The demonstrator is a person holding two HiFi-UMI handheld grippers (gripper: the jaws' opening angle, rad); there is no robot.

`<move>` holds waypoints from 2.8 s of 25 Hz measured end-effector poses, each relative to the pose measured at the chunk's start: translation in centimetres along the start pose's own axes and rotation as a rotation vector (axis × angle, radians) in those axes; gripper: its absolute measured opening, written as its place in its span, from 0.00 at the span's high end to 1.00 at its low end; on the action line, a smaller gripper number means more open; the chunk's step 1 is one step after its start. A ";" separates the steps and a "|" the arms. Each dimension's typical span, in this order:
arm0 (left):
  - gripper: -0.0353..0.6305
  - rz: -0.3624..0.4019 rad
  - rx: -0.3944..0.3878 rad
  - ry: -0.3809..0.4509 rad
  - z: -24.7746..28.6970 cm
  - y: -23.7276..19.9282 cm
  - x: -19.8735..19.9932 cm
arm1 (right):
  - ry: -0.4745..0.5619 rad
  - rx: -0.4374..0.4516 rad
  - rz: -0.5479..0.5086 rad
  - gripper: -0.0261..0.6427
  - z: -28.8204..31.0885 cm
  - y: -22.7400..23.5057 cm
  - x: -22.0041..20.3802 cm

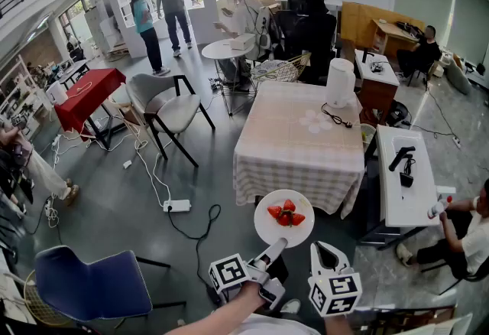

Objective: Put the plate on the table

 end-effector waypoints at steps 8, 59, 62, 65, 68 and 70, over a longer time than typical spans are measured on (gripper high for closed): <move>0.92 -0.007 0.011 0.030 1.0 -1.2 -1.9 | 0.006 0.036 -0.007 0.95 -0.7 1.7 -1.2; 0.92 -0.068 0.059 -0.039 19.4 -0.6 18.8 | -0.064 0.008 0.057 0.95 23.5 11.4 5.6; 0.92 -0.082 0.060 -0.071 20.7 -0.7 21.0 | -0.079 -0.008 0.059 0.95 25.8 11.1 6.3; 0.92 -0.095 0.059 -0.090 21.8 -0.6 23.0 | -0.098 -0.010 0.059 0.95 27.6 10.7 6.8; 0.92 -0.095 0.070 -0.104 22.7 -0.7 24.3 | -0.106 -0.022 0.065 0.95 28.9 10.9 7.0; 0.92 -0.089 0.077 -0.116 23.3 -0.9 25.1 | -0.106 -0.023 0.069 0.95 29.8 11.2 7.2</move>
Point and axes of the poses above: the fingertips, and each gripper's own axes: z forward along the fingers, y to its right, x out of its top, the point moved 5 cm from there along -z, backward along the fingers, and after that the axes turned 15 degrees about -z, right-handed, at the moved point
